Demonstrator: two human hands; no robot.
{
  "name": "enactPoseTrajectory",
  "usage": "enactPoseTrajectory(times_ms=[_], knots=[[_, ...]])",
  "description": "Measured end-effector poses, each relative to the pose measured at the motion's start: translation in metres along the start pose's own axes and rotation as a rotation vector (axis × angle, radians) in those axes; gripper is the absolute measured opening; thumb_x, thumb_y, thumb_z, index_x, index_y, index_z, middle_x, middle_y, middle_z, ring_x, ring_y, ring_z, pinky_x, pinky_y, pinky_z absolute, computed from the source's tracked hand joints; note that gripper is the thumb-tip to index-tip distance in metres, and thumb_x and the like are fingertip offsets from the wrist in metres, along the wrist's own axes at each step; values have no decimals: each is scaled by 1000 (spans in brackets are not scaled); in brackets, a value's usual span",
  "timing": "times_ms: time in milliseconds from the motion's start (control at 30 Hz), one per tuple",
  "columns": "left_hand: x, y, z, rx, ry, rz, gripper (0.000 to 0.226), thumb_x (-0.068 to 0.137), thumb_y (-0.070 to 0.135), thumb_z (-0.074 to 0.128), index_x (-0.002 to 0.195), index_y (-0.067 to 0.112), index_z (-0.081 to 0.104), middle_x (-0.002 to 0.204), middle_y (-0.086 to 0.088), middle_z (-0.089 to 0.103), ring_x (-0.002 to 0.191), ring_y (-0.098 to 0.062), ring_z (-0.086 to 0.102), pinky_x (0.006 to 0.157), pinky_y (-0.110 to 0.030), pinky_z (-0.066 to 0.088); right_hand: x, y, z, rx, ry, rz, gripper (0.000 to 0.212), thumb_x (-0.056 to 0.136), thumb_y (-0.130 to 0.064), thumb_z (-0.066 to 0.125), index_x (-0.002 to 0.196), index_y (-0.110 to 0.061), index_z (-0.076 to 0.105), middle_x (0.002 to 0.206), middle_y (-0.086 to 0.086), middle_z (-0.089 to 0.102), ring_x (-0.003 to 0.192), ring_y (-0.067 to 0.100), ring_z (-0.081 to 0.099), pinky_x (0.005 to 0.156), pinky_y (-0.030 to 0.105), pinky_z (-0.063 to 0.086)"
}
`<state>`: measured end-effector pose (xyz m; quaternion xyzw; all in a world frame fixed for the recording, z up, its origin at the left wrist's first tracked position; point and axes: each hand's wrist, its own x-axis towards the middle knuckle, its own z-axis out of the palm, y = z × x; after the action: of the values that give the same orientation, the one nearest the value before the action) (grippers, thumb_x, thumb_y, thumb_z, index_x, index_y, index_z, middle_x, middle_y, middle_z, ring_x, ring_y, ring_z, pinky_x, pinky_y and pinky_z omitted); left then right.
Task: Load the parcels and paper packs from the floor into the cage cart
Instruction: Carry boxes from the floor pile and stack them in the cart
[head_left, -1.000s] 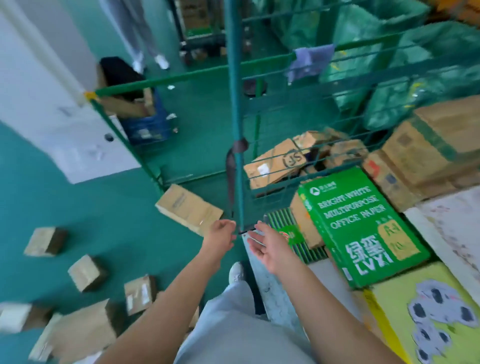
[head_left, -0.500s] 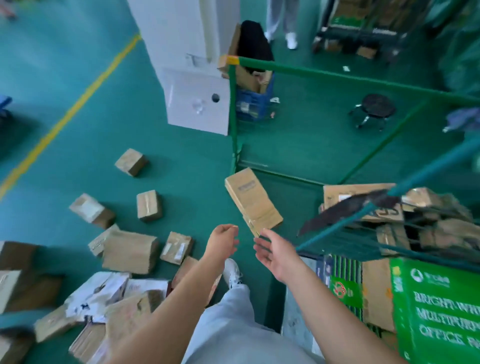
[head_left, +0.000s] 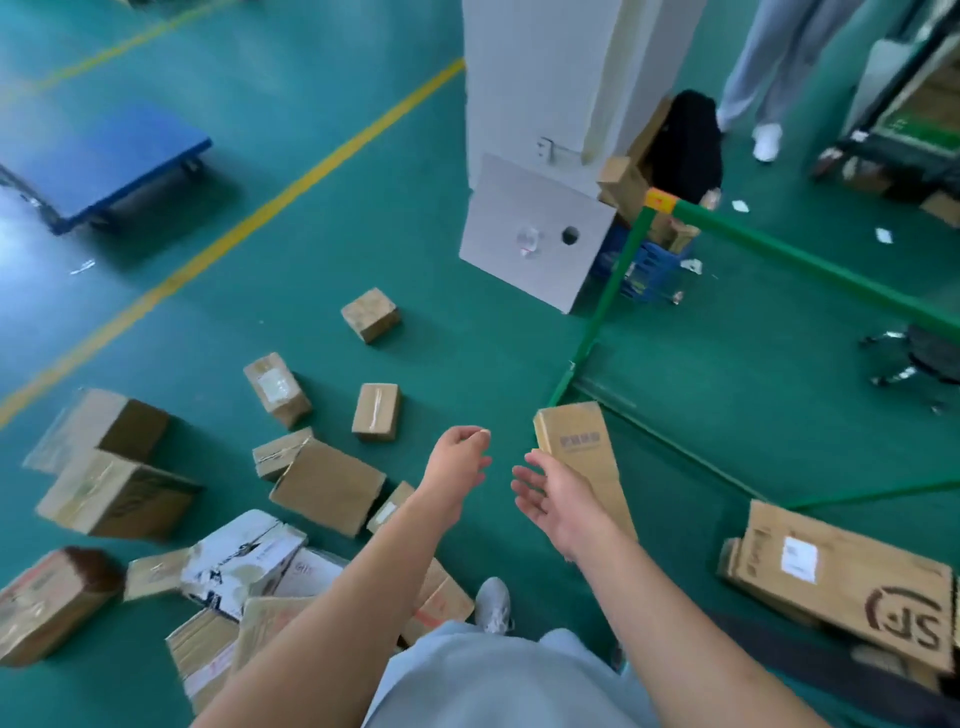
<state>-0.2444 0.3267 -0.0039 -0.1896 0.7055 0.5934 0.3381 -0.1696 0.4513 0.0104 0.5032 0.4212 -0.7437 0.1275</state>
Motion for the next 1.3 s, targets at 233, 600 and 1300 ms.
enactPoseTrajectory(times_ms=[233,600,1300], knots=[[17,-2,-79,-243,248,-71,19,104,27,56,119,16,60,119,-4,67,104,-21,68,86,-36,55,28,-22,100,-271,-171,47,20,104,-31,57,115,-16,65,108,5,73,92,19,69,75,30,54],[38,7,-164,-611,656,-106,12,103,23,56,111,16,62,107,-7,68,92,-21,64,88,-42,57,59,-45,240,-685,-499,176,18,106,-29,56,109,-14,65,111,8,70,101,23,67,82,34,52],[140,115,-195,-903,924,-232,13,106,27,53,116,20,59,118,-3,64,110,-22,64,87,-33,57,147,-156,406,-978,-606,260,30,105,-28,56,125,-8,62,115,9,70,105,23,67,102,38,52]])
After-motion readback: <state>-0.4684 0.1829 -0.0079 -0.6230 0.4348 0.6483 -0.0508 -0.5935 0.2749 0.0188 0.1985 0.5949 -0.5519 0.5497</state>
